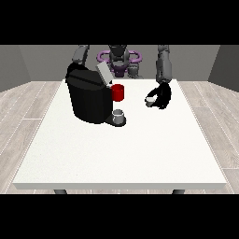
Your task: Insert the coffee pod into the coffee machine and close the lid
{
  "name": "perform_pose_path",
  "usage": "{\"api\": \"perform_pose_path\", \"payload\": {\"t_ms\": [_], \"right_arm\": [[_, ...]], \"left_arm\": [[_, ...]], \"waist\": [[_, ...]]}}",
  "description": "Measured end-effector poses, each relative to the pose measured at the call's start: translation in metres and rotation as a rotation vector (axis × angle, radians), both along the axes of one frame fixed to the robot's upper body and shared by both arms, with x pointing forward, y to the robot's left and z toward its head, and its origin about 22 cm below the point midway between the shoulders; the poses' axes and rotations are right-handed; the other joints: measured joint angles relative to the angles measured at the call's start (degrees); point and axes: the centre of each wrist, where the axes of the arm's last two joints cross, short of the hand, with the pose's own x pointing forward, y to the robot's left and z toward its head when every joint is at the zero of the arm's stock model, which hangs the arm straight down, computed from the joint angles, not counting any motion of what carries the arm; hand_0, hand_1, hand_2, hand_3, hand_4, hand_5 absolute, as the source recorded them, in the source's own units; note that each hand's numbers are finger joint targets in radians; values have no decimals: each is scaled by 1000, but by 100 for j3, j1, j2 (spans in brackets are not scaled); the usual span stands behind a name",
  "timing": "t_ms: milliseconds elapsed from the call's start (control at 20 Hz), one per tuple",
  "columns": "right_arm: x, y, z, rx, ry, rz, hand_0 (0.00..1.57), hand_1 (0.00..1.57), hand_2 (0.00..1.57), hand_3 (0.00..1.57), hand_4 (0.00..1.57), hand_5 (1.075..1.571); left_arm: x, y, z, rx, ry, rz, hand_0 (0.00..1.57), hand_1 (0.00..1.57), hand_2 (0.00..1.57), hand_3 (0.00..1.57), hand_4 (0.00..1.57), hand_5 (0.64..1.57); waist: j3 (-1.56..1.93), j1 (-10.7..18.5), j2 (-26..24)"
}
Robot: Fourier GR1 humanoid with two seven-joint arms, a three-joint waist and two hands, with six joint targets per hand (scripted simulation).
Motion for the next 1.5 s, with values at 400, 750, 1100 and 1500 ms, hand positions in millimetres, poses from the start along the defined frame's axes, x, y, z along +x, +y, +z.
{"api": "perform_pose_path", "payload": {"t_ms": [400,750,1100,1500], "right_arm": [[-1,-13,-12,10,53,-16,0,0,0,0,488,1571],[2,-14,-23,14,87,-32,0,0,0,0,492,1571],[-1,-6,-21,27,81,-2,0,0,0,0,489,1571],[2,-2,-14,19,33,21,0,0,0,0,507,1571]], "left_arm": [[16,-13,23,-18,-50,-120,1388,1388,1408,1353,583,1571],[40,-40,66,-29,-66,-219,1235,1235,1323,1291,571,1571],[50,-32,98,-38,-92,-247,1252,1252,1329,1292,573,1571],[66,-34,153,-33,-171,-238,1248,1248,1292,1237,515,1571]], "waist": [[-7,80,-209],[-7,211,-529],[-7,15,-601],[-7,-256,-412]]}}
